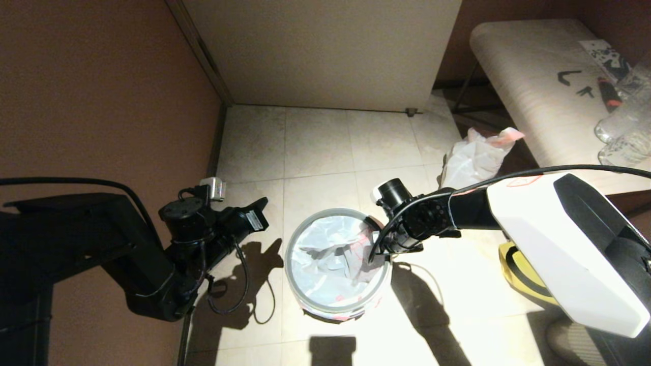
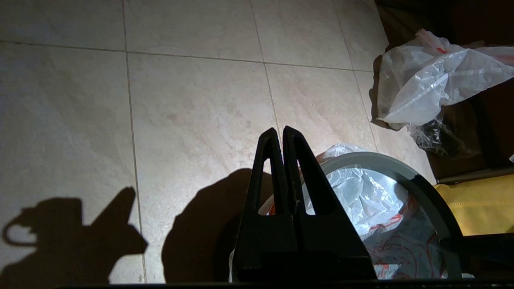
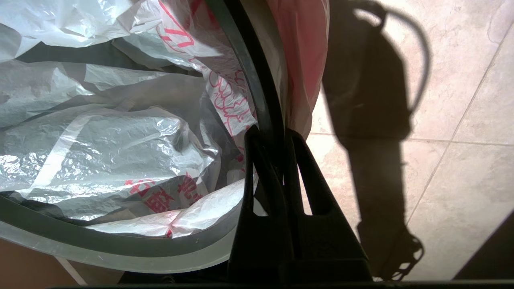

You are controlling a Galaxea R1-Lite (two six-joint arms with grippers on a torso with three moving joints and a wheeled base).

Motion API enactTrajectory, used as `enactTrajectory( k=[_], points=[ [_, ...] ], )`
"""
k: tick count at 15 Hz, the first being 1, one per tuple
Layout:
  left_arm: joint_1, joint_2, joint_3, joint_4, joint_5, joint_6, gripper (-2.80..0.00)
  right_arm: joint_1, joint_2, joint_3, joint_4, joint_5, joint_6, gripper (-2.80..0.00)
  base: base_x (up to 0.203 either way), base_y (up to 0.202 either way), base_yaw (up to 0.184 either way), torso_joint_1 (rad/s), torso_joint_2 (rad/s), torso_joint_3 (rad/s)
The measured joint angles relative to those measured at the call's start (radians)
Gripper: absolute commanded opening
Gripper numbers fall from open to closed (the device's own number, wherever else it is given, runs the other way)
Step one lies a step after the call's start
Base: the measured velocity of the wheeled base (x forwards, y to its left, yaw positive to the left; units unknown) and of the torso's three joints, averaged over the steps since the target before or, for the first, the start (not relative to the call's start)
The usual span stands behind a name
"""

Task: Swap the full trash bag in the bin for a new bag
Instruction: Place the trash can ring on the trash can

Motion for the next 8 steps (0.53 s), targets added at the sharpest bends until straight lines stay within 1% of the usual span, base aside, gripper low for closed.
enactTrajectory(
  k=[5,8],
  points=[
    [0.000,0.004,-0.001,0.000,0.000,0.001,-2.80,-0.004,0.030,-0.013,-0.007,-0.029,-0.024,-2.80,0.000,0.000,0.000,0.000,0.00,0.000],
    [0.000,0.004,-0.001,0.000,0.000,0.001,-2.80,-0.011,0.044,-0.036,-0.006,-0.030,-0.055,-2.80,0.000,0.000,0.000,0.000,0.00,0.000]
  ],
)
